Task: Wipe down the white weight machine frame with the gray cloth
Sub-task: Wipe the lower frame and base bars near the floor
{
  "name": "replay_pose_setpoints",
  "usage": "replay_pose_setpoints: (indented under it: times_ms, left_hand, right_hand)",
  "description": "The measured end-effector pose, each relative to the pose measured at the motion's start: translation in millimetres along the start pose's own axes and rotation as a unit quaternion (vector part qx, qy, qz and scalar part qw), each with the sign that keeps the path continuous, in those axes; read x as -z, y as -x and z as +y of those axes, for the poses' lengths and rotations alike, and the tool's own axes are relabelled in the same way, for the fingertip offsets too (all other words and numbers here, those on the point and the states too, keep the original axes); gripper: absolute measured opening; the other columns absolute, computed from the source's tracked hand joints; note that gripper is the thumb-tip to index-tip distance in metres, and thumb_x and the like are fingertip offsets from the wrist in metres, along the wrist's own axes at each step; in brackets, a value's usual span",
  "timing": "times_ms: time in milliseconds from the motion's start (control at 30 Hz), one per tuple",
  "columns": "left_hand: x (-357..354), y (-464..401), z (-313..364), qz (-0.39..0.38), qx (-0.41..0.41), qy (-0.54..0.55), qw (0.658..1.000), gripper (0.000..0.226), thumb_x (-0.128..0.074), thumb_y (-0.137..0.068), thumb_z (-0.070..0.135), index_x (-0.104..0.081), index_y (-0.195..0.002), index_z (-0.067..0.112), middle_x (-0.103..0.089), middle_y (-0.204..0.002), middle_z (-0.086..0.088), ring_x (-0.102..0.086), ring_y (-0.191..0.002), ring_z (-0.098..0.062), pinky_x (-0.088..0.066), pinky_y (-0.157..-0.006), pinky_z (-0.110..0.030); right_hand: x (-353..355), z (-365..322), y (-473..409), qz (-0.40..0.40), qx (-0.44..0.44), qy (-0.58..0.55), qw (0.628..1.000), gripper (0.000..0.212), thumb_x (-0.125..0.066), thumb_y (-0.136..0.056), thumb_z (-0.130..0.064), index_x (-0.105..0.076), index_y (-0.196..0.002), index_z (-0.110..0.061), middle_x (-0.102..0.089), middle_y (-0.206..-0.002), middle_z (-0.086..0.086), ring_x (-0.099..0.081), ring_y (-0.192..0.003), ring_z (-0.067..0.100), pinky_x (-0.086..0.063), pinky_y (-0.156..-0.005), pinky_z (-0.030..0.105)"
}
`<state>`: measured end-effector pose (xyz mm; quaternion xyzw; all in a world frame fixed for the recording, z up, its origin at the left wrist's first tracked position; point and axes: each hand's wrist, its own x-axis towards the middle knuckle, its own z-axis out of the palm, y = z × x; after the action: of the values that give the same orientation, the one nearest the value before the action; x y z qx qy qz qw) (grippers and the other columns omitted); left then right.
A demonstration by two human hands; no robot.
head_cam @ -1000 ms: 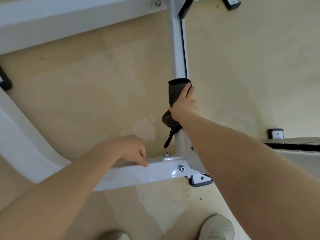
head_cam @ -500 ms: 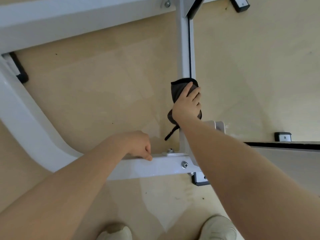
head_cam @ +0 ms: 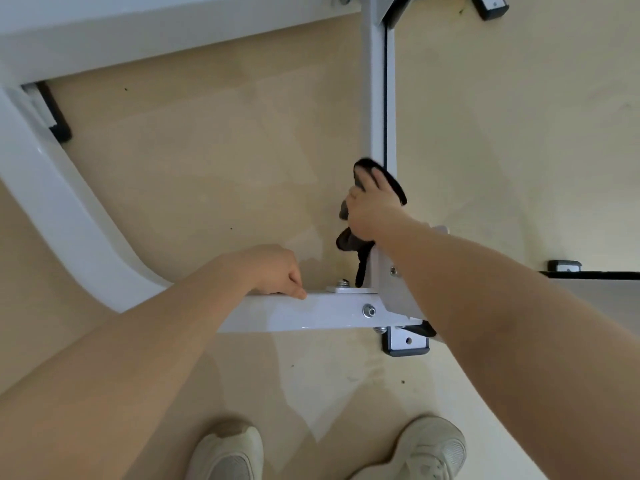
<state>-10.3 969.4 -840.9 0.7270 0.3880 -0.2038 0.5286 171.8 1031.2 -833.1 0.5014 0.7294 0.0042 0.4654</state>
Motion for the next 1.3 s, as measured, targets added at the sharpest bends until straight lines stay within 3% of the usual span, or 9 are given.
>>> replay_pose_setpoints:
  times_ms: [133, 333, 467, 667, 733, 833, 900, 1100, 1300]
  left_hand:
    - [1.2, 3.2, 2.5, 0.000, -0.007, -0.031, 1.000, 0.029, -0.056, -0.089, 0.038, -0.069, -0.108, 0.020, -0.069, -0.105, 0.001, -0.061, -0.096, -0.017, -0.044, -0.081, -0.026]
    - [-14.2, 8.0, 1.9, 0.056, -0.009, -0.090, 0.994, 0.031, -0.045, -0.095, 0.039, -0.063, -0.115, 0.023, -0.065, -0.111, 0.001, -0.057, -0.101, -0.019, -0.039, -0.079, -0.026]
    - [-28.2, 17.6, 3.4, 0.106, 0.003, -0.082, 0.991, 0.031, -0.039, -0.097, 0.037, -0.061, -0.114, 0.023, -0.064, -0.107, 0.002, -0.055, -0.095, -0.017, -0.038, -0.077, -0.026]
    - [-34.5, 47.0, -4.5, 0.153, 0.042, -0.094, 0.983, 0.029, -0.035, -0.097, 0.031, -0.055, -0.113, 0.018, -0.060, -0.110, -0.002, -0.054, -0.103, -0.021, -0.044, -0.084, -0.034]
    - [-32.3, 58.3, -5.5, 0.154, 0.062, -0.144, 0.976, 0.034, -0.033, -0.098, 0.026, -0.048, -0.127, 0.020, -0.053, -0.125, -0.001, -0.047, -0.116, -0.021, -0.041, -0.092, -0.034]
    - [-17.3, 71.7, 2.7, 0.145, 0.100, -0.166, 0.970, 0.039, -0.032, -0.099, 0.025, -0.038, -0.138, 0.021, -0.044, -0.137, -0.002, -0.039, -0.125, -0.021, -0.035, -0.099, -0.032]
    - [-3.3, 78.7, 12.5, 0.175, 0.127, -0.139, 0.966, 0.041, -0.033, -0.099, 0.026, -0.036, -0.139, 0.020, -0.042, -0.140, -0.003, -0.037, -0.127, -0.021, -0.034, -0.100, -0.031]
    - [26.5, 101.7, 32.4, 0.265, 0.148, -0.043, 0.952, 0.041, -0.040, -0.097, 0.024, -0.039, -0.138, 0.019, -0.048, -0.135, 0.001, -0.043, -0.122, -0.020, -0.035, -0.099, -0.030]
    - [75.6, 85.5, 25.0, 0.391, 0.138, 0.067, 0.907, 0.059, -0.047, -0.094, 0.029, -0.021, -0.145, 0.016, -0.038, -0.144, -0.006, -0.041, -0.127, -0.022, -0.030, -0.098, -0.026]
  right_hand:
    - [-2.2, -3.4, 16.0, -0.090, 0.112, 0.065, 0.988, 0.044, -0.036, -0.096, -0.038, -0.044, -0.136, -0.022, -0.022, -0.154, 0.005, 0.001, -0.144, 0.021, 0.009, -0.115, 0.039]
    - [6.5, 30.3, 2.4, 0.015, 0.033, 0.017, 0.999, 0.046, -0.032, -0.098, -0.038, -0.031, -0.142, -0.024, -0.013, -0.155, -0.006, 0.006, -0.144, 0.023, 0.003, -0.113, 0.043]
    - [1.8, 18.1, 9.9, -0.029, 0.046, -0.027, 0.998, 0.043, -0.033, -0.099, -0.031, -0.035, -0.141, -0.022, -0.013, -0.156, -0.003, 0.009, -0.143, 0.024, -0.001, -0.114, 0.045]
    - [7.2, 4.3, 12.6, -0.151, 0.121, -0.033, 0.981, 0.036, -0.033, -0.098, -0.031, -0.052, -0.128, -0.023, -0.045, -0.140, -0.007, -0.028, -0.136, 0.021, -0.009, -0.113, 0.036]
    - [11.3, 7.9, 12.2, -0.107, 0.153, -0.039, 0.982, 0.035, -0.032, -0.099, -0.029, -0.052, -0.126, -0.023, -0.052, -0.132, -0.004, -0.035, -0.131, 0.020, -0.005, -0.113, 0.039]
    - [18.2, 19.5, 8.8, 0.062, 0.186, -0.002, 0.981, 0.032, -0.027, -0.100, -0.023, -0.052, -0.120, -0.028, -0.058, -0.117, -0.003, -0.041, -0.124, 0.019, 0.003, -0.113, 0.045]
    - [27.7, 26.3, 4.0, 0.143, 0.174, -0.056, 0.973, 0.033, -0.030, -0.099, -0.019, -0.051, -0.122, -0.031, -0.053, -0.124, -0.004, -0.037, -0.127, 0.020, -0.001, -0.113, 0.043]
    - [58.6, 19.9, -7.7, 0.270, 0.101, -0.300, 0.909, 0.050, -0.044, -0.093, -0.014, -0.033, -0.140, -0.031, -0.037, -0.142, 0.004, -0.035, -0.127, 0.028, -0.034, -0.100, 0.042]
    - [76.5, 12.9, -3.5, 0.290, 0.134, -0.599, 0.735, 0.038, -0.030, -0.099, -0.022, -0.042, -0.135, -0.026, -0.055, -0.128, -0.001, -0.052, -0.113, 0.020, -0.042, -0.092, 0.033]
